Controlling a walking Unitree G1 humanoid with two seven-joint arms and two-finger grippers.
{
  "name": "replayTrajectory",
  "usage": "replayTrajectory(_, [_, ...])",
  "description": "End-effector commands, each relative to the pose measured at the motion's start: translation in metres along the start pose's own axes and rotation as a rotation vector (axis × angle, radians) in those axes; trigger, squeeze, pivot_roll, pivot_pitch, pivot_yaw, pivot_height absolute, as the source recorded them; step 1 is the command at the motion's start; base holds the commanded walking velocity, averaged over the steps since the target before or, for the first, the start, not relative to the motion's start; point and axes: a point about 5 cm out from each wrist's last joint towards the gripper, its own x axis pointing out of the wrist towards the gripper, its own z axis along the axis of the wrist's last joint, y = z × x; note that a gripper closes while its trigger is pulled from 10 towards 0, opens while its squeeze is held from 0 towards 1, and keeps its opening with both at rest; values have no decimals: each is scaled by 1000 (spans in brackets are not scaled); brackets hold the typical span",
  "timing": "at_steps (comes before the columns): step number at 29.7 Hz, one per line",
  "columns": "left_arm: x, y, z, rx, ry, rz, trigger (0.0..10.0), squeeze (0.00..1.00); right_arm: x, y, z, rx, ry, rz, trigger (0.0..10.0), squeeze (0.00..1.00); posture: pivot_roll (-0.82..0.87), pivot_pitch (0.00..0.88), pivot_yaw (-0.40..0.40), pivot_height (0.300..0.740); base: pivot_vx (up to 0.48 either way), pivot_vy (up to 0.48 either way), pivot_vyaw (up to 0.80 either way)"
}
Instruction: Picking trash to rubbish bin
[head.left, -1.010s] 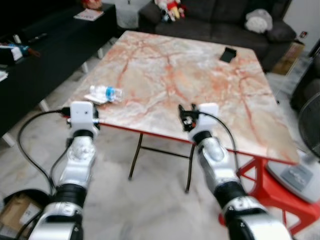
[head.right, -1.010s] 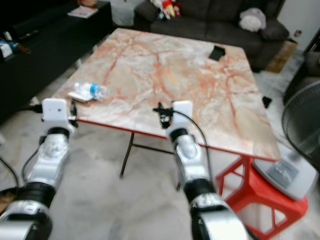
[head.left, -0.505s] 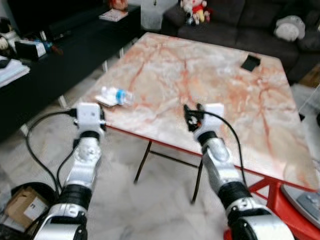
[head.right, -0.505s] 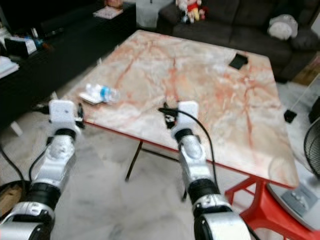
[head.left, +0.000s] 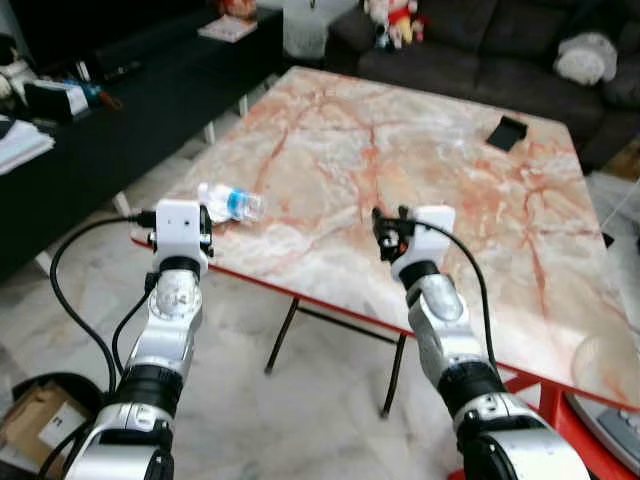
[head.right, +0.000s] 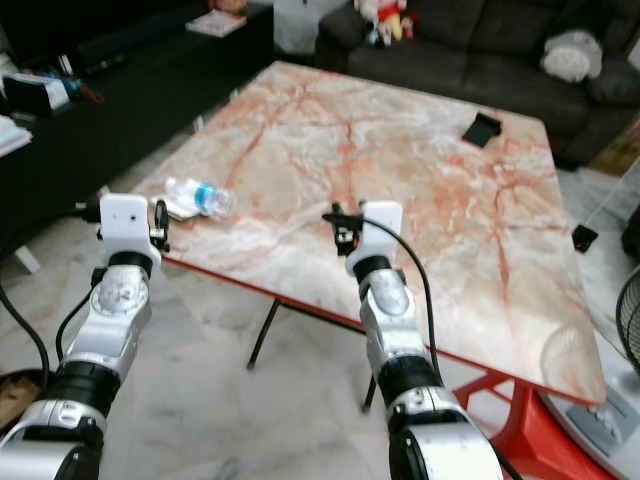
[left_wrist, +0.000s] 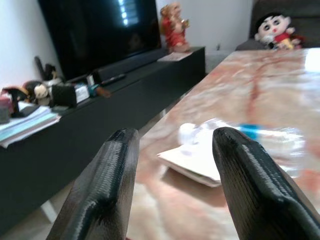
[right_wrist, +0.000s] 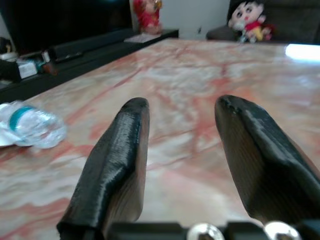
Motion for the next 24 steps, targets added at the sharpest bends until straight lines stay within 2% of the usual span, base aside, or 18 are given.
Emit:
replayTrajectory(1, [0, -1, 2, 6, 0, 1, 10000, 0, 1, 0, 3, -3, -9, 5, 10000, 0, 104, 86, -109, 740, 330, 0, 0])
replayTrajectory(24, [1, -4, 4, 7, -9, -13, 10000, 0, 0, 4, 1, -2, -4, 28, 10000, 0, 103, 64, -105, 740, 330, 0, 0])
